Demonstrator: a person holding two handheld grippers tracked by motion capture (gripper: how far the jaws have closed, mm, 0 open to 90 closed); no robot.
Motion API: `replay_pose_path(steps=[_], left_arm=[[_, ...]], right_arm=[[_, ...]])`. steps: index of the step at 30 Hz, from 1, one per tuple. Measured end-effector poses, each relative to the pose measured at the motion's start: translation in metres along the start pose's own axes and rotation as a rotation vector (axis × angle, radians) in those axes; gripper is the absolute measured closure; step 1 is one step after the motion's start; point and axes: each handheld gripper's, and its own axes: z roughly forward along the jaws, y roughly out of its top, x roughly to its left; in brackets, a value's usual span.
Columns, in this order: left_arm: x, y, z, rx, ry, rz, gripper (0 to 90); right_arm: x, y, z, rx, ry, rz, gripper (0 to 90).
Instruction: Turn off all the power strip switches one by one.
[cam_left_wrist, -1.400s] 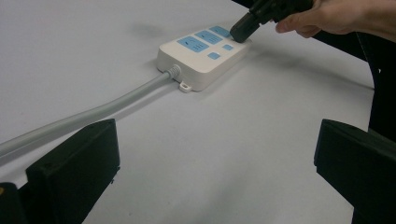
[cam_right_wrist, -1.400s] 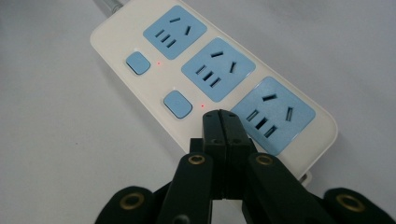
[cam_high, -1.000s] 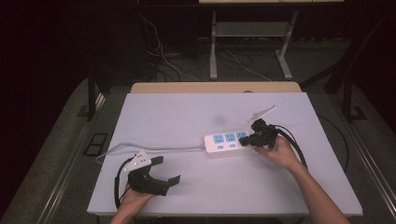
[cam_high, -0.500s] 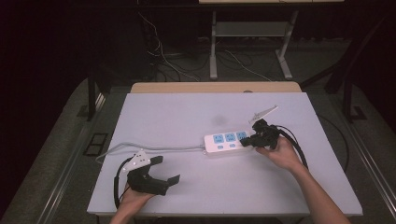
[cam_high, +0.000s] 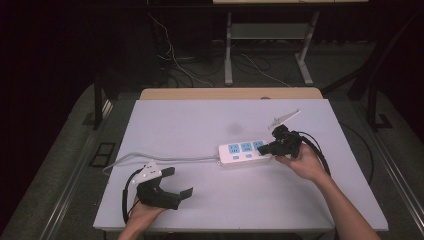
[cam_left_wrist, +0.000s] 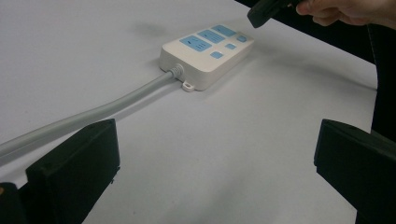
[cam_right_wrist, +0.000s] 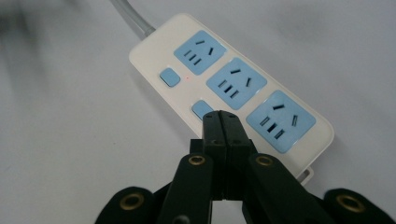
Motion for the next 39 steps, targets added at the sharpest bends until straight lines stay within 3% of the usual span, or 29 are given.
replay_pose_path(steps=[12, 21, 39], left_arm=[[0.000, 0.000, 0.000, 0.000, -0.001, 0.002, 0.0], [0.000, 0.000, 0.000, 0.001, -0.002, 0.002, 0.0], [0.000, 0.000, -0.001, -0.003, -0.002, 0.002, 0.0]], right_arm=[[0.013, 0.026, -0.011, 0.002, -0.017, -0.055, 90.0], [0.019, 0.040, -0.006, 0.005, -0.006, -0.081, 90.0], [0.011, 0.035, 0.020, 0.061, 0.006, -0.055, 90.0]])
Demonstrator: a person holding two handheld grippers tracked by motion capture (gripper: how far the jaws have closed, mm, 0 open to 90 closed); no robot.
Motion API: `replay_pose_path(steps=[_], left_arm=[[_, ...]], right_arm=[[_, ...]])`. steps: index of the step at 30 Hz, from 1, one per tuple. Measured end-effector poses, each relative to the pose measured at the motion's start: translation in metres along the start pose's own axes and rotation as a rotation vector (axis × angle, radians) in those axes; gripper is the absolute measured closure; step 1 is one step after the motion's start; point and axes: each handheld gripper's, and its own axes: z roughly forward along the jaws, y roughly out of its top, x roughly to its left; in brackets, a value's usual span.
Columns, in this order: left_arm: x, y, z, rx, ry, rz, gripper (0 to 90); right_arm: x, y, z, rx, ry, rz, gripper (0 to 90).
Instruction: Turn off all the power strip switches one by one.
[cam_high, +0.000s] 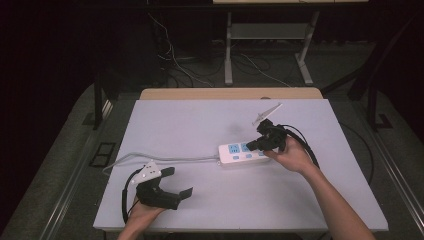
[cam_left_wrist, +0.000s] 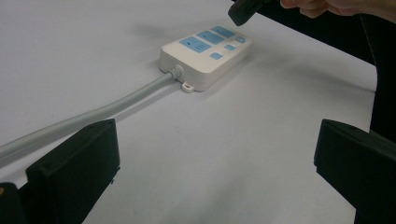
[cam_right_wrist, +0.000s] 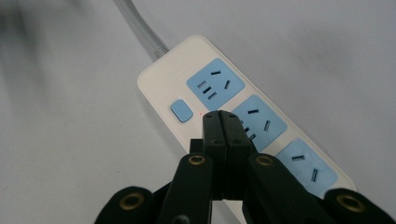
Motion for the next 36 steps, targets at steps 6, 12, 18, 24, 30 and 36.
replay_pose_path(steps=[6, 12, 18, 24, 30, 36], left_arm=[[0.000, 0.000, 0.000, 0.001, -0.001, 0.000, 0.0], [0.000, 0.000, 0.000, 0.001, 0.001, 0.000, 0.0], [0.001, 0.000, 0.000, 0.001, 0.002, 0.001, 0.0], [0.001, 0.000, 0.000, 0.002, 0.001, 0.001, 0.0], [0.001, 0.000, 0.000, 0.005, 0.000, 0.002, 0.0], [0.001, 0.000, 0.001, 0.008, 0.000, 0.003, 0.0]], right_arm=[[-0.003, -0.004, 0.007, 0.014, 0.008, 0.009, 90.0], [-0.003, -0.005, 0.013, 0.024, 0.013, 0.011, 90.0], [-0.005, -0.005, 0.018, 0.035, 0.018, 0.012, 90.0], [-0.006, -0.009, 0.025, 0.055, 0.029, 0.023, 90.0], [-0.008, -0.010, 0.025, 0.045, 0.042, 0.033, 90.0], [-0.009, -0.010, 0.026, 0.042, 0.046, 0.036, 90.0]])
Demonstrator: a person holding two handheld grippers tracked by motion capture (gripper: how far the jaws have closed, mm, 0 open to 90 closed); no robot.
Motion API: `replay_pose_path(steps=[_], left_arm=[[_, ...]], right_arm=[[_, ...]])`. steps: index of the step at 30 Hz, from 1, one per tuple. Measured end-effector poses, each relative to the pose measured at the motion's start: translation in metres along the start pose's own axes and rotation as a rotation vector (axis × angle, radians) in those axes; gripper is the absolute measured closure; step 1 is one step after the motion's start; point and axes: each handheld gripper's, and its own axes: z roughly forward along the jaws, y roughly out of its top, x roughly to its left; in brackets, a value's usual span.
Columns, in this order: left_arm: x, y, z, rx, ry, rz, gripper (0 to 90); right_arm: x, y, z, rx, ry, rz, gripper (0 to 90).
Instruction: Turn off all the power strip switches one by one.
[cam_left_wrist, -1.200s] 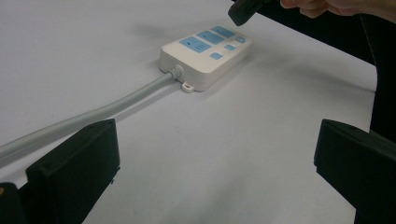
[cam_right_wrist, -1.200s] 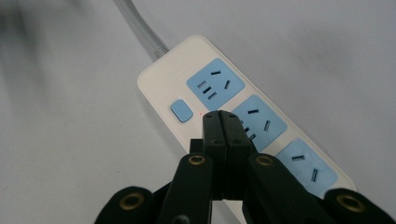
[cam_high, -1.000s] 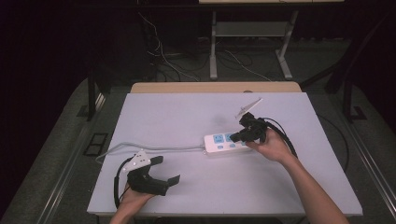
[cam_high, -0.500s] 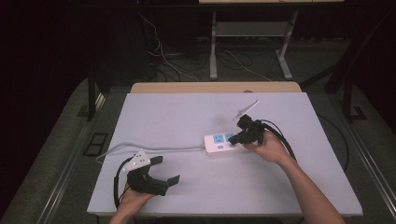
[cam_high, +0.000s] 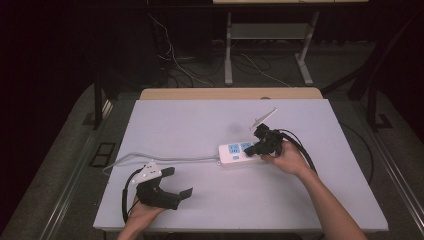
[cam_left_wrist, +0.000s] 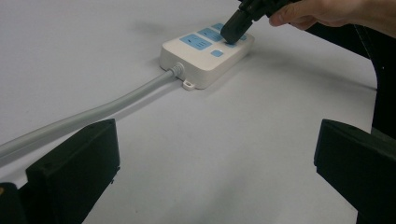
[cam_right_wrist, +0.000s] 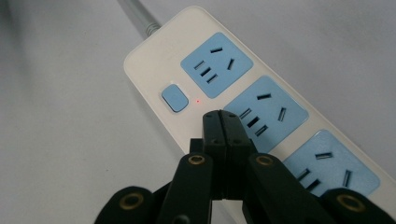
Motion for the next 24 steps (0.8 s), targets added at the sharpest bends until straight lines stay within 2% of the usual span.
replay_pose_path(steps=[5, 12, 18, 21, 24], left_arm=[[0.000, 0.000, 0.000, 0.001, 0.000, 0.002, 0.0], [0.000, 0.000, 0.001, 0.006, 0.000, 0.003, 0.0], [0.000, 0.000, 0.001, 0.004, -0.001, 0.003, 0.0], [0.000, 0.000, 0.001, 0.006, -0.001, 0.001, 0.0], [0.000, 0.000, 0.001, 0.005, -0.003, 0.000, 0.0]], right_arm=[[0.000, -0.001, 0.000, -0.002, 0.004, 0.000, 90.0], [-0.005, -0.008, 0.000, -0.054, 0.031, 0.009, 90.0], [-0.004, -0.012, 0.000, -0.072, 0.031, 0.001, 90.0], [-0.004, -0.017, 0.000, -0.106, 0.030, 0.006, 90.0], [-0.004, -0.018, 0.001, -0.106, 0.029, 0.011, 90.0]])
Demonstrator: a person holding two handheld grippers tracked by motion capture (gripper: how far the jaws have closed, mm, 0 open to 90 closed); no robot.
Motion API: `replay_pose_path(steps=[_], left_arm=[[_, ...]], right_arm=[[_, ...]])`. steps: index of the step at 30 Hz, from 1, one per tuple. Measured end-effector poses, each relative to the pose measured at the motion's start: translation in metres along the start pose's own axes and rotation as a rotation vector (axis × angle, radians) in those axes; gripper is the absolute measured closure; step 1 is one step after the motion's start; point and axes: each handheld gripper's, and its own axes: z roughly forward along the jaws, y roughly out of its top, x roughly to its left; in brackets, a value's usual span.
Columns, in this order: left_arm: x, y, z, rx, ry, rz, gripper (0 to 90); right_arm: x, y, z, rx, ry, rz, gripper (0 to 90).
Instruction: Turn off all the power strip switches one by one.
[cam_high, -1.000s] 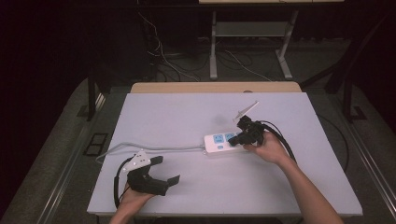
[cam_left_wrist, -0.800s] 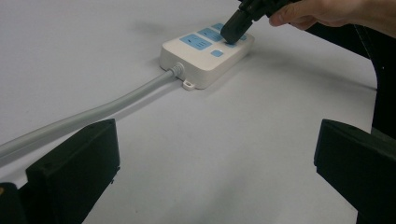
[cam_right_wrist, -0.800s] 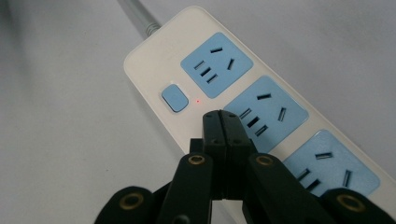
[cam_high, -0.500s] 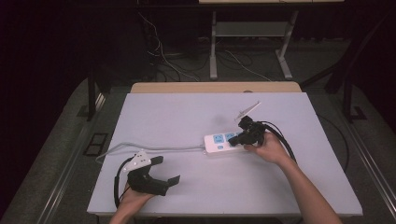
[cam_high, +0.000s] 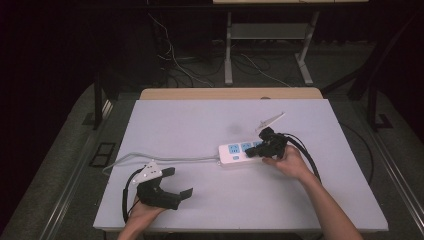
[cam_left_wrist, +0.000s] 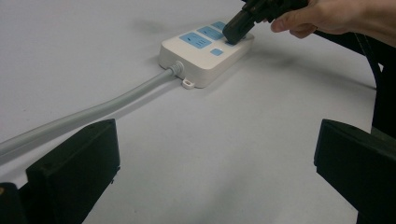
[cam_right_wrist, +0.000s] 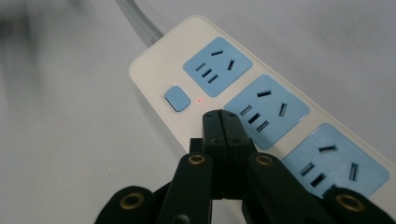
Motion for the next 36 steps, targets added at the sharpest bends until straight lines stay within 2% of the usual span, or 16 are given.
replay_pose_path(steps=[4, 9, 14, 24, 26, 29, 36], left_arm=[[0.000, 0.000, 0.001, 0.005, -0.003, 0.003, 0.0], [0.001, 0.000, 0.001, 0.005, -0.001, 0.003, 0.0], [0.001, 0.000, 0.000, 0.001, 0.004, -0.001, 0.0], [0.001, 0.000, 0.000, 0.001, 0.002, -0.001, 0.0], [0.001, 0.000, 0.000, 0.000, 0.002, -0.001, 0.0], [0.001, 0.000, 0.000, -0.001, 0.002, -0.001, 0.0], [0.001, 0.000, -0.001, -0.004, 0.002, -0.003, 0.0]], right_arm=[[0.001, 0.000, -0.003, 0.011, -0.039, -0.022, 90.0], [-0.002, -0.003, -0.003, -0.009, -0.018, -0.002, 90.0], [-0.003, -0.002, -0.003, -0.004, -0.016, 0.004, 90.0], [0.001, 0.000, -0.004, 0.019, -0.038, -0.006, 90.0], [0.003, 0.002, -0.008, 0.013, -0.043, -0.008, 90.0], [0.005, 0.003, -0.010, 0.034, -0.046, -0.011, 90.0], [0.008, 0.009, -0.020, 0.017, -0.039, -0.011, 90.0]])
